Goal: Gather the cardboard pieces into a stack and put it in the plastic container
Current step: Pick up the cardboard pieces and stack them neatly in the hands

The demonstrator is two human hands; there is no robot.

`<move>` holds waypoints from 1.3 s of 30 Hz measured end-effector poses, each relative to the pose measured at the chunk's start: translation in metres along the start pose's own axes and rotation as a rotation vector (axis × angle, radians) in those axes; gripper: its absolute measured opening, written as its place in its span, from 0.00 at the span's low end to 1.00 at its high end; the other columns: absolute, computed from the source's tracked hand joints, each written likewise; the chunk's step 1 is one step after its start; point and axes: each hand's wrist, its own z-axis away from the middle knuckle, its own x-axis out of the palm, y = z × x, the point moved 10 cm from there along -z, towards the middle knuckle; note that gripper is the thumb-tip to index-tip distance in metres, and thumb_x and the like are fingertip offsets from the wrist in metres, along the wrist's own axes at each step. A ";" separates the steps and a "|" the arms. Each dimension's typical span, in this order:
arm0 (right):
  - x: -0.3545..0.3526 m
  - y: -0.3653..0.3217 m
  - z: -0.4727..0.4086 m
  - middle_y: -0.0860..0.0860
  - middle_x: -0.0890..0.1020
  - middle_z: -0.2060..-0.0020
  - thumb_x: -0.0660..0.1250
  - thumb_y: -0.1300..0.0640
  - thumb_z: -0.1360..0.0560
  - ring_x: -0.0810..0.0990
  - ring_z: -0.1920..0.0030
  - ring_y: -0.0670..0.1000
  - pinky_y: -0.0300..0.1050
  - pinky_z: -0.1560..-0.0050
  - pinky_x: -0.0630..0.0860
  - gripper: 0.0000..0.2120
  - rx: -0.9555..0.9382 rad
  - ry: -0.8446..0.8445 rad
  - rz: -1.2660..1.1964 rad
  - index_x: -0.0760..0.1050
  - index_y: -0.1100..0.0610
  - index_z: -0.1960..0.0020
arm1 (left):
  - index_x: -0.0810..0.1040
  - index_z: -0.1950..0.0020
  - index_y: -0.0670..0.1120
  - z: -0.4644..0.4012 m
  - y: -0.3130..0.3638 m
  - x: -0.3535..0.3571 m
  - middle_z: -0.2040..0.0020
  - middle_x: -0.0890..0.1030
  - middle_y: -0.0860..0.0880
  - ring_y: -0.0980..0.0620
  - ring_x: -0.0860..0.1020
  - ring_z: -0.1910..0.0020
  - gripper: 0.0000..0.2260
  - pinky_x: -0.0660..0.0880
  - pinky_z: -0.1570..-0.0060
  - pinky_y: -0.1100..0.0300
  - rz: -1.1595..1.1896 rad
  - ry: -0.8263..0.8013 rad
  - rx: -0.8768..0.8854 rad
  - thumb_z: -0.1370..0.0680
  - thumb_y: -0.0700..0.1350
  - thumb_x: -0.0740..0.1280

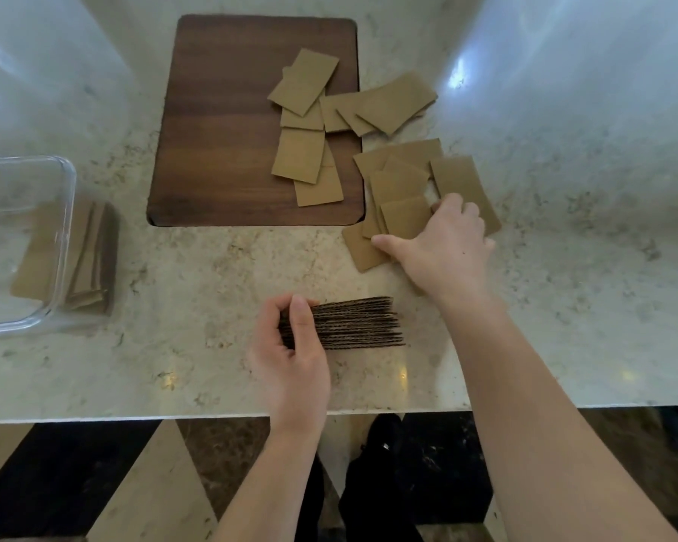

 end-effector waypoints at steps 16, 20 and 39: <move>0.007 -0.034 -0.031 0.61 0.67 0.27 0.72 0.29 0.30 0.67 0.27 0.62 0.57 0.33 0.70 0.51 0.054 0.029 -0.050 0.60 0.65 0.24 | 0.77 0.51 0.59 0.000 0.000 0.003 0.57 0.80 0.63 0.58 0.79 0.59 0.09 0.73 0.59 0.69 0.014 -0.025 -0.006 0.15 0.54 0.58; 0.011 -0.035 -0.036 0.61 0.68 0.27 0.75 0.33 0.31 0.67 0.27 0.63 0.59 0.30 0.66 0.50 0.089 0.013 -0.051 0.60 0.64 0.24 | 0.76 0.51 0.58 0.000 0.001 0.003 0.58 0.80 0.63 0.59 0.78 0.59 0.09 0.72 0.60 0.69 0.017 -0.035 0.017 0.15 0.54 0.58; 0.018 -0.071 0.096 0.46 0.75 0.51 0.55 0.52 0.14 0.71 0.50 0.51 0.48 0.51 0.74 0.10 -0.866 -0.331 0.217 0.74 0.47 0.38 | 0.60 0.21 0.72 0.004 -0.007 0.009 0.20 0.66 0.69 0.60 0.65 0.19 0.22 0.68 0.23 0.49 0.177 -0.122 -0.008 0.14 0.61 0.58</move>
